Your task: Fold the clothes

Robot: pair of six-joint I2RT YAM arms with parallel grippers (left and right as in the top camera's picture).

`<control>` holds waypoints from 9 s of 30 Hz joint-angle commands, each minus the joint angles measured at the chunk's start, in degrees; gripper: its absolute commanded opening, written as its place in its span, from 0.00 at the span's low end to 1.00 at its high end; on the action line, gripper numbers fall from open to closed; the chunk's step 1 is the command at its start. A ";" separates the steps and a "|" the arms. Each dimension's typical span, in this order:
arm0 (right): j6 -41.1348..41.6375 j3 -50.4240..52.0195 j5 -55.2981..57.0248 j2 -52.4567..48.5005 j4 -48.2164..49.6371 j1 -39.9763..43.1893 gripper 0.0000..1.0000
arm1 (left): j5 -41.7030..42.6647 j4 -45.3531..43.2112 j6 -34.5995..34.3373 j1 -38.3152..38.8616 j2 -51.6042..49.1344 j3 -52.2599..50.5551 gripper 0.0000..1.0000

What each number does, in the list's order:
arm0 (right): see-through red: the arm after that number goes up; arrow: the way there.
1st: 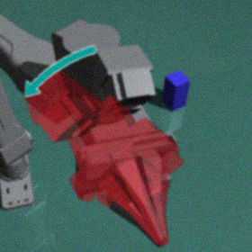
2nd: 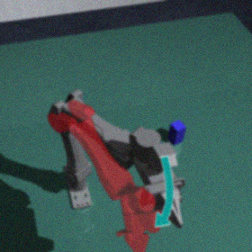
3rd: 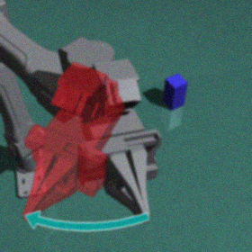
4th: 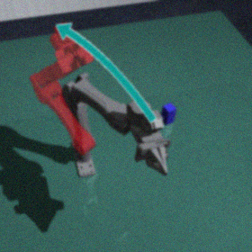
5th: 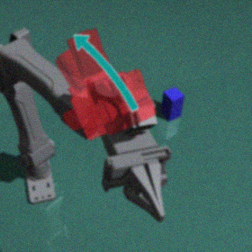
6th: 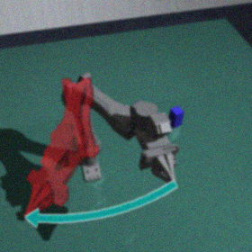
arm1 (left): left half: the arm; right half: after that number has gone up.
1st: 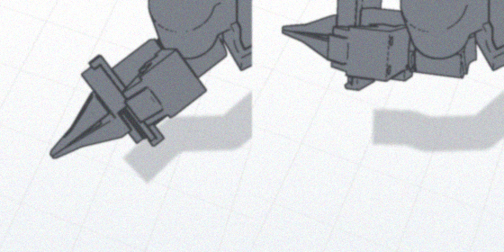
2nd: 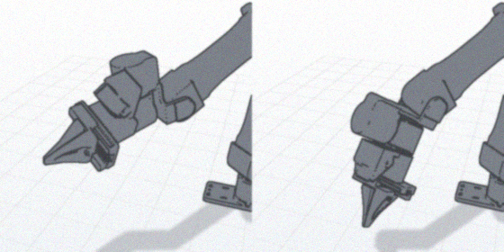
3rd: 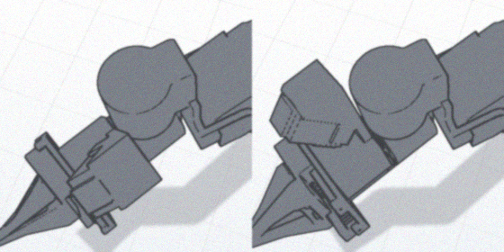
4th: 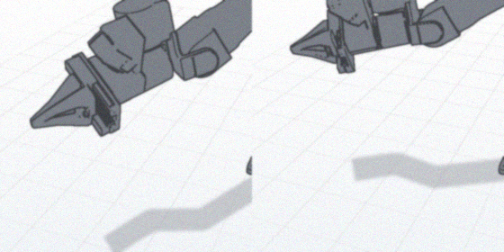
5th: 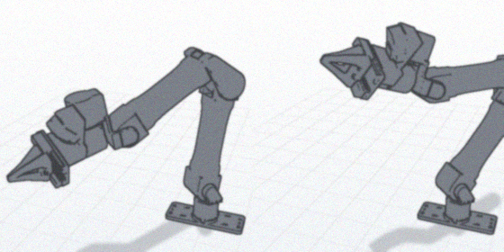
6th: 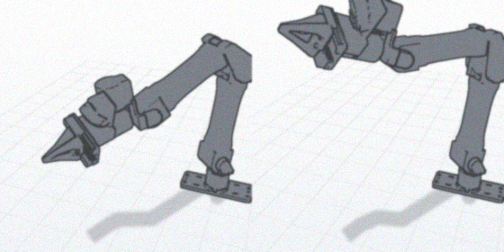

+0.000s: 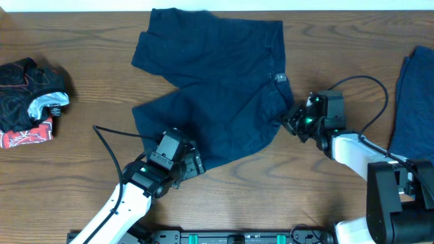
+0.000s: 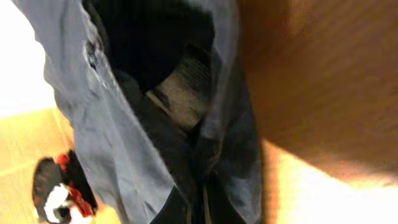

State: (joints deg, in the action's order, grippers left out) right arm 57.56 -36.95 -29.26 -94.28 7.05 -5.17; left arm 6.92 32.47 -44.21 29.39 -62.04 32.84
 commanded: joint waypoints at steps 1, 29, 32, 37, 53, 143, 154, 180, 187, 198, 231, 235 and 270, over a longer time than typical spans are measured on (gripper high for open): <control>1.11 0.20 1.18 -0.50 0.96 1.51 0.01 | -0.31 1.51 -3.58 -0.17 -0.09 0.28 0.82; -0.83 0.20 0.24 -0.50 2.60 1.64 0.01 | -11.34 -1.31 -31.58 -5.22 -0.98 -11.50 0.98; -0.83 0.20 0.09 -0.50 2.60 1.64 0.01 | -11.50 -2.34 -31.52 -9.97 -2.51 -11.52 0.98; -0.85 0.20 0.09 -0.50 2.60 1.64 0.01 | -8.85 -7.63 -28.44 -14.73 -5.38 -11.52 0.89; -3.39 0.17 0.85 -0.50 2.71 2.62 0.01 | -3.69 -18.32 -27.04 -14.86 -12.02 -11.50 0.06; -13.51 -31.32 48.63 29.31 -68.94 -7.15 0.01 | -30.18 10.88 10.97 4.55 -1.57 33.68 0.06; -22.82 -33.66 37.79 20.87 -64.94 7.13 0.01 | -31.28 7.48 16.26 -0.07 -13.18 39.52 0.06; -25.79 -45.86 34.62 -2.45 -62.84 10.80 0.01 | -27.04 -14.69 23.65 -6.34 -29.33 39.52 0.07; -25.29 -45.83 34.56 -3.23 -58.95 10.80 0.01 | -26.82 -22.21 23.63 -6.36 -34.18 39.52 0.12; -26.49 -45.83 31.52 -3.23 -46.25 10.78 0.99 | -22.73 -28.33 23.82 -7.30 -41.09 39.52 0.98; -28.55 -45.83 25.00 -2.93 -58.84 11.28 0.99 | -3.21 -16.06 26.56 2.32 -46.73 39.50 0.48; -28.52 -45.88 23.76 -2.23 -59.19 11.10 0.99 | 0.17 -18.82 26.53 2.29 -49.64 39.52 0.47; -30.10 -45.88 20.85 11.45 -64.72 11.10 0.99 | 0.24 -11.80 28.06 -0.15 -53.81 45.59 0.06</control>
State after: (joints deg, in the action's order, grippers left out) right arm 28.56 -81.91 -8.16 -83.70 -57.63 6.09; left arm 6.26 19.88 -16.47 28.80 -115.09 77.73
